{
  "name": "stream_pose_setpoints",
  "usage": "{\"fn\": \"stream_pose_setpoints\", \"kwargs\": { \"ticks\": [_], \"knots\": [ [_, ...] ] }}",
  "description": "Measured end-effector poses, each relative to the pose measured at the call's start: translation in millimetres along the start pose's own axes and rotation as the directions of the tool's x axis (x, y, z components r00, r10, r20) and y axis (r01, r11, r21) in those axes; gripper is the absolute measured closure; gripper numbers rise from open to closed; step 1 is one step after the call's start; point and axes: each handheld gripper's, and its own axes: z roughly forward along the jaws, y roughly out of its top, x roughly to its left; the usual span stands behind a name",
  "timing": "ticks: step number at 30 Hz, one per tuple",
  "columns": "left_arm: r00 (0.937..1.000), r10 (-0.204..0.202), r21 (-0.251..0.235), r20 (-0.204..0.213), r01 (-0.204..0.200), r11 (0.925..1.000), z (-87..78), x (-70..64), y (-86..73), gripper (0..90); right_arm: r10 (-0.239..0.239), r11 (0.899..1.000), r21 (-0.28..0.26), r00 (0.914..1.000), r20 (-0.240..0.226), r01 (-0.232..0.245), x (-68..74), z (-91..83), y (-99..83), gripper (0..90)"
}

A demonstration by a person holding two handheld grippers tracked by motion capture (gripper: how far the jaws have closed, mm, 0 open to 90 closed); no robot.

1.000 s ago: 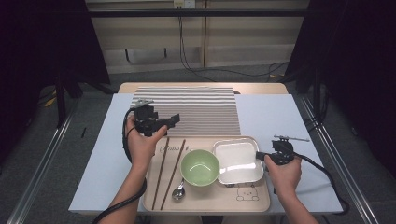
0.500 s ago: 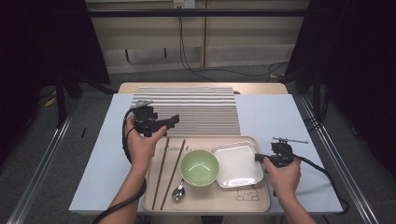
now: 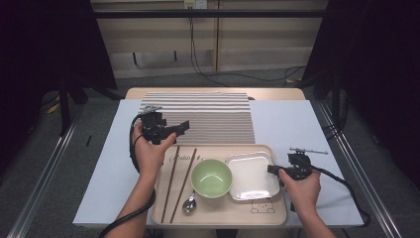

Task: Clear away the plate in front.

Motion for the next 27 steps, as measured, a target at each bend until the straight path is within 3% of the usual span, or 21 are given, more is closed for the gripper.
{"fn": "stream_pose_setpoints", "kwargs": {
  "ticks": [14, 16, 19, 21, 23, 25, 27],
  "knots": [
    [0.9999, -0.011, 0.004, -0.013, 0.011, 0.9999, 0.7, 5.8, -0.2, 7.1, -0.045, 0.999, -0.025, 0.9989, -0.014, 0.044, 1.0, -5.2, -7.0, 58.2],
    [0.9999, -0.006, -0.006, -0.013, 0.006, 1.0000, -0.8, 4.9, 1.4, 7.0, -0.081, 0.994, -0.071, 0.9967, -0.008, 0.080, -0.4, -6.9, -7.9, 55.7],
    [0.9998, -0.012, -0.016, -0.013, 0.011, 0.9998, -2.5, 4.4, 2.9, 7.0, -0.113, 0.981, -0.163, 0.9925, -0.047, 0.104, -0.7, -12.6, -8.5, 49.9],
    [0.9999, -0.014, -0.017, -0.010, 0.014, 0.9998, -3.3, 5.5, 3.2, 7.0, -0.141, 0.976, -0.172, 0.9888, -0.049, 0.130, -2.8, -13.4, -6.9, 45.6],
    [0.9998, -0.011, -0.017, -0.016, 0.011, 0.9998, -3.3, 6.0, 2.8, 7.1, -0.184, 0.966, -0.189, 0.9825, -0.028, 0.175, -5.0, -13.4, -6.2, 44.7],
    [0.9998, -0.012, -0.010, -0.017, 0.012, 0.9999, -3.2, 7.0, 2.2, 7.1, -0.215, 0.955, -0.218, 0.9758, -0.039, 0.202, -5.7, -15.0, -5.1, 42.7],
    [0.9997, -0.014, -0.014, -0.018, 0.013, 0.9998, -2.8, 7.0, 1.4, 7.0, -0.221, 0.952, -0.228, 0.9746, -0.038, 0.207, -6.9, -16.8, -4.0, 37.3]
  ]
}}
